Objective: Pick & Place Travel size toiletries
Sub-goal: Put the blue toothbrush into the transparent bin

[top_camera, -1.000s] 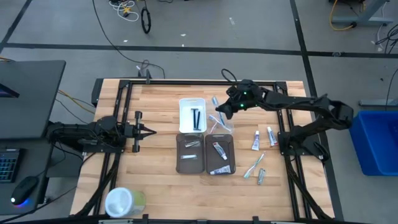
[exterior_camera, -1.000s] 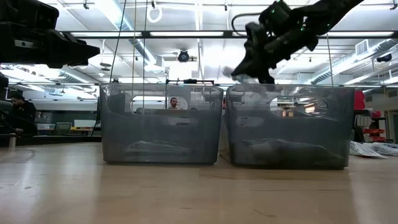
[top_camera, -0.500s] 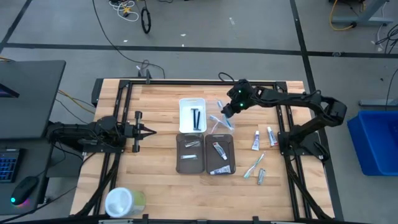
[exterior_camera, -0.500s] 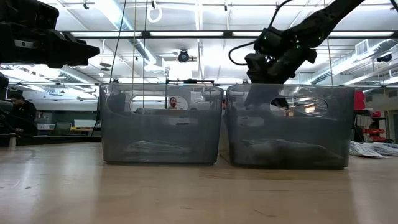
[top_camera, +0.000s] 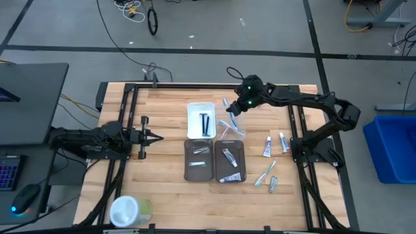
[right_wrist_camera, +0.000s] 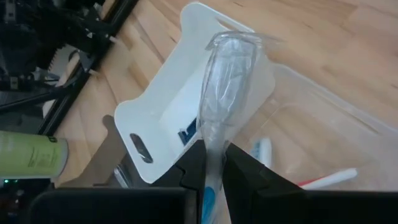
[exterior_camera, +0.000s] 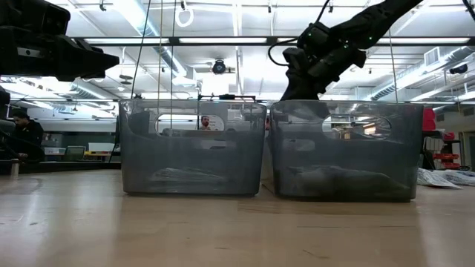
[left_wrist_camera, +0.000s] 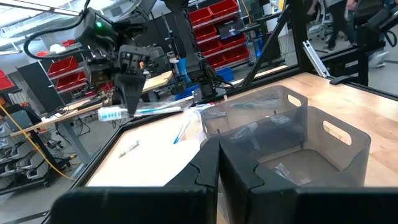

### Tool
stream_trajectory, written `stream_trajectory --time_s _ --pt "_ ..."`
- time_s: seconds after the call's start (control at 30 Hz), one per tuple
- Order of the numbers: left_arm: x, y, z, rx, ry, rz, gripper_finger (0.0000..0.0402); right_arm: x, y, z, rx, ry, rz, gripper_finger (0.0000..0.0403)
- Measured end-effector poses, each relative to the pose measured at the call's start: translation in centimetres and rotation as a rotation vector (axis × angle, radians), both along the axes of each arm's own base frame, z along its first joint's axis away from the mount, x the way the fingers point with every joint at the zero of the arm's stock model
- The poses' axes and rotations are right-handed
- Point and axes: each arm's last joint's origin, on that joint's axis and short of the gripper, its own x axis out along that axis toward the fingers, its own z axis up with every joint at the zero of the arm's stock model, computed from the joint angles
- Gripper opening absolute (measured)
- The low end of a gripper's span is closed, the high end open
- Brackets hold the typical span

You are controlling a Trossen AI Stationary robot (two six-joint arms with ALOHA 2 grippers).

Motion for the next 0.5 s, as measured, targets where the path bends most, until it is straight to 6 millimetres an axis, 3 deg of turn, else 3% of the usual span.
stream_trajectory --time_s 0.27,0.5 --pt "0.0 0.0 0.0 0.000 0.000 0.000 0.0016 0.3 -0.2 -1.7 0.039 0.088 -0.021 0.0057" --pt "0.0 0.0 0.0 0.000 0.000 0.000 0.0016 0.2 -0.2 -2.0 0.037 0.105 -0.005 0.0133"
